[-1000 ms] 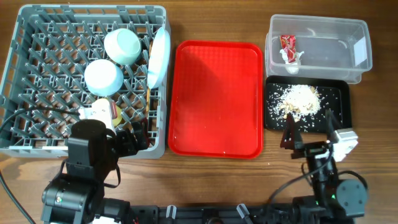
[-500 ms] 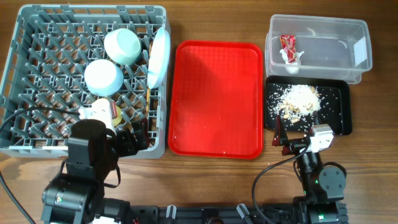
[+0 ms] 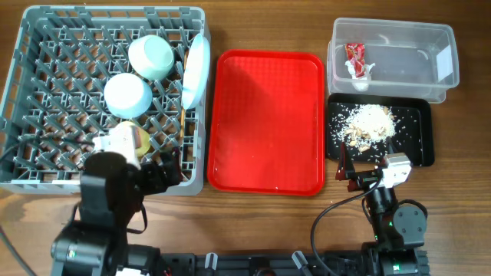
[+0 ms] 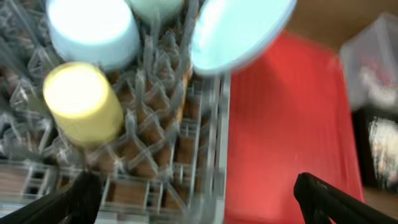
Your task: Sort waste into correct bins and load items into the dishwasher rack
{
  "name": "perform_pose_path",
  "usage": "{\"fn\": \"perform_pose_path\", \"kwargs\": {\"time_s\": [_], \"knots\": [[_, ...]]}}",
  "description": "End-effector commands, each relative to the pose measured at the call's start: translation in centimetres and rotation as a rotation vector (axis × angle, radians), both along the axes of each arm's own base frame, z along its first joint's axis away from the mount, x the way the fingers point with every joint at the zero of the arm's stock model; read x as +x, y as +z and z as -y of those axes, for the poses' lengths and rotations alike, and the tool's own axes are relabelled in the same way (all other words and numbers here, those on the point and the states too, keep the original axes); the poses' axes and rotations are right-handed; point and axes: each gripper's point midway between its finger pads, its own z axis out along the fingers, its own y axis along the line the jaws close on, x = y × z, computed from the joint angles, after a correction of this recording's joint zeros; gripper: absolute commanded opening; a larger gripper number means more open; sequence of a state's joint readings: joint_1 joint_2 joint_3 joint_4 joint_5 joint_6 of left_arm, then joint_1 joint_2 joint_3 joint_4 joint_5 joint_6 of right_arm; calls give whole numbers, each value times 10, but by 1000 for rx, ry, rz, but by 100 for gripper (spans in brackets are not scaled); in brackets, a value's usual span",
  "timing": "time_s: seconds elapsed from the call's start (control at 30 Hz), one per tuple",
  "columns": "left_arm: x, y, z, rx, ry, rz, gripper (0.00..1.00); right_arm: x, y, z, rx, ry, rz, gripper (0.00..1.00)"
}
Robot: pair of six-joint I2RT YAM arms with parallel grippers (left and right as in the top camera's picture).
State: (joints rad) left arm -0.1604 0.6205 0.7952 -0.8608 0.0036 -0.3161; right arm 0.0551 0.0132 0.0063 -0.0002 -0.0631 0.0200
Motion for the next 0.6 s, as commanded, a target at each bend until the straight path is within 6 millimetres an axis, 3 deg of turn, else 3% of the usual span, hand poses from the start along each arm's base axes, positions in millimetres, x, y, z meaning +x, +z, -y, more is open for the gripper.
{"fn": "perform_pose_path", "kwargs": {"time_s": [0.0, 0.17, 0.37, 0.47, 0.57], "knots": [[0, -5, -15, -4, 53, 142, 100, 0, 0, -1, -18, 9, 3, 100], [10, -37, -17, -42, 62, 398, 100, 0, 0, -1, -17, 8, 3, 100], [22, -27, -22, -8, 64, 730, 100, 0, 0, -1, -17, 8, 3, 100], [22, -22, -19, 100, 11, 765, 100, 0, 0, -1, -18, 8, 3, 100], [22, -54, -13, 94, -36, 641, 100, 0, 0, -1, -17, 9, 3, 100]]}}
